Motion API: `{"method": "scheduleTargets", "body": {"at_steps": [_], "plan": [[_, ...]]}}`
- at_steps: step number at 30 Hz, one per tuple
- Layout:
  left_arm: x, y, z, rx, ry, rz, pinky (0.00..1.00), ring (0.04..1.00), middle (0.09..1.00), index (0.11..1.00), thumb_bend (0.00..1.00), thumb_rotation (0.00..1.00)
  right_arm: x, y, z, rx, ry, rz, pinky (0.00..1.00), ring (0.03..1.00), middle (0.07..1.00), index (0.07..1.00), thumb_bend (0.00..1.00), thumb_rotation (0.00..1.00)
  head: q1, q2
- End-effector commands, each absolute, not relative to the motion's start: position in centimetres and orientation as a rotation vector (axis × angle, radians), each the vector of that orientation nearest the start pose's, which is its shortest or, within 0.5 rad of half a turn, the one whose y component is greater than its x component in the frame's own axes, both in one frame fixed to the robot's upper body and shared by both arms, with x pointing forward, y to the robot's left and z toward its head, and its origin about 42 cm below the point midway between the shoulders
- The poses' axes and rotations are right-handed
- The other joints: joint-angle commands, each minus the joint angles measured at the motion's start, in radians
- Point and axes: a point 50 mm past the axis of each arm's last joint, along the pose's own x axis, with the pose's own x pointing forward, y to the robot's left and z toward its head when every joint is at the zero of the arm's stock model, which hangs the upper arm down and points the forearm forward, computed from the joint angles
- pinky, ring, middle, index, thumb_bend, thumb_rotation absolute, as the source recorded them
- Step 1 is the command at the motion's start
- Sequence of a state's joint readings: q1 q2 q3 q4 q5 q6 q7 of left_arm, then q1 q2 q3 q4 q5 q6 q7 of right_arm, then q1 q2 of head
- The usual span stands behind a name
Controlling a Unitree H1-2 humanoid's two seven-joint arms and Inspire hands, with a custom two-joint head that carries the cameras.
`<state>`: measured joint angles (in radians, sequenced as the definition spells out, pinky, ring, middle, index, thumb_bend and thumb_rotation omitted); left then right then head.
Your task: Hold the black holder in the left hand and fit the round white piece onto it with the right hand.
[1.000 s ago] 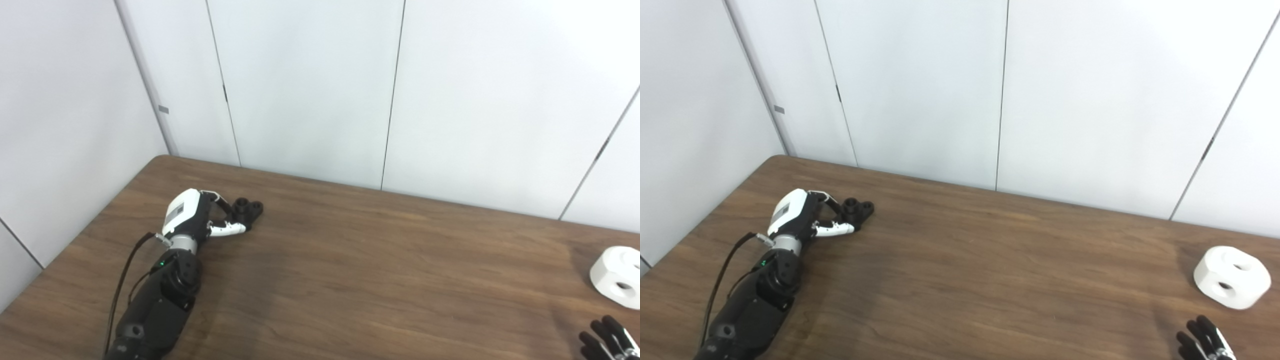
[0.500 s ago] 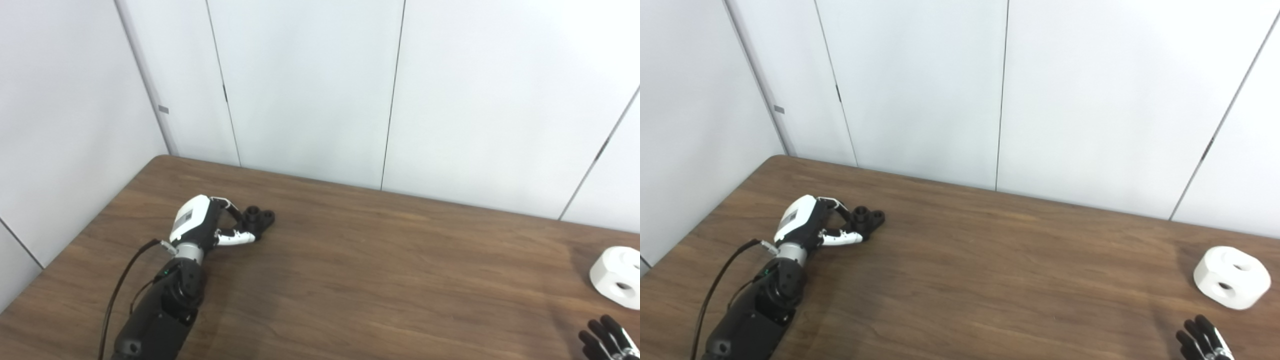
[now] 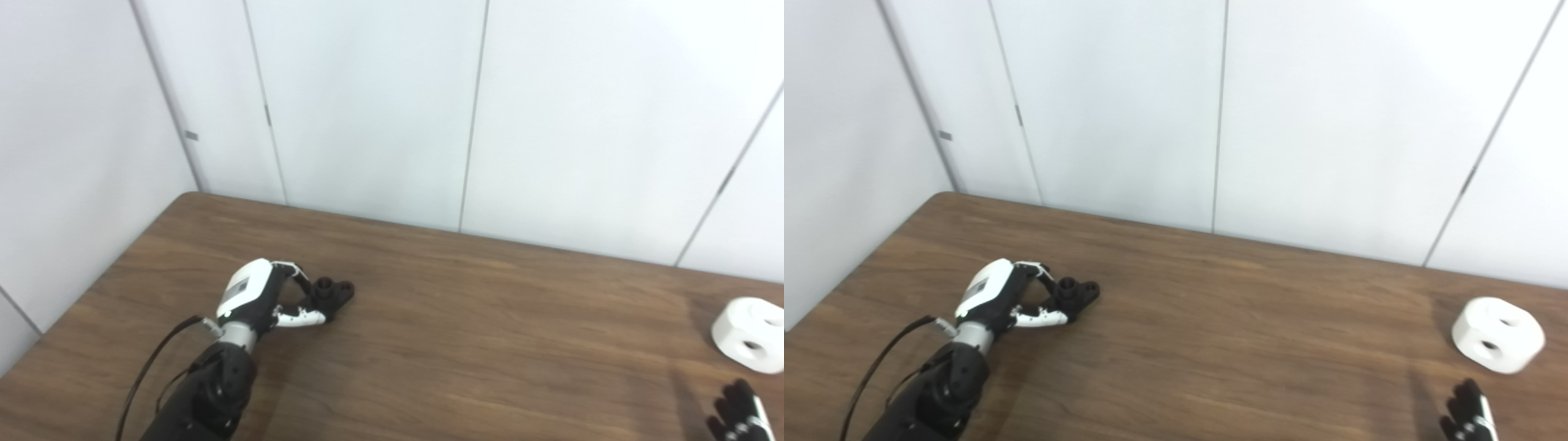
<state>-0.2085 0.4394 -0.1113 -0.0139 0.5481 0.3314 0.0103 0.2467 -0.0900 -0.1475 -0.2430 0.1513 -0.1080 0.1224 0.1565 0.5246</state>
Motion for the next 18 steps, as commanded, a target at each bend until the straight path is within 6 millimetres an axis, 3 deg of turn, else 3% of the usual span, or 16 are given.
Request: {"method": "scheduleTargets", "body": {"at_steps": [1, 3, 13, 18], "plan": [[34.5, 31.4, 19.5, 1.005, -0.068, 0.077, 0.89, 0.909, 0.816, 0.489, 0.51, 0.05, 12.5, -26.9, 9.3, 0.059, 0.018, -0.094, 1.0, 1.0, 1.0, 1.0, 0.55, 1.0, -0.008, 0.005], [34.1, 31.1, 19.7, 1.01, -0.091, 0.06, 0.95, 0.906, 0.809, 0.489, 0.51, 0.05, 12.5, -26.8, 9.2, 0.057, 0.015, -0.098, 1.0, 1.0, 1.0, 1.0, 0.53, 1.0, -0.017, 0.011], [32.3, 29.3, 19.9, 1.02, -0.129, -0.039, 0.88, 0.896, 0.805, 0.489, 0.51, 0.05, 12.5, -26.1, 9.5, 0.033, 0.018, -0.109, 1.0, 1.0, 0.999, 1.0, 0.55, 1.0, -0.079, 0.047], [31.4, 28.0, 19.9, 1.01, -0.146, -0.087, 0.92, 0.899, 0.806, 0.489, 0.52, 0.05, 12.6, -25.7, 9.6, 0.017, 0.01, -0.107, 1.0, 1.0, 0.997, 1.0, 0.54, 1.0, -0.111, 0.066]]}}
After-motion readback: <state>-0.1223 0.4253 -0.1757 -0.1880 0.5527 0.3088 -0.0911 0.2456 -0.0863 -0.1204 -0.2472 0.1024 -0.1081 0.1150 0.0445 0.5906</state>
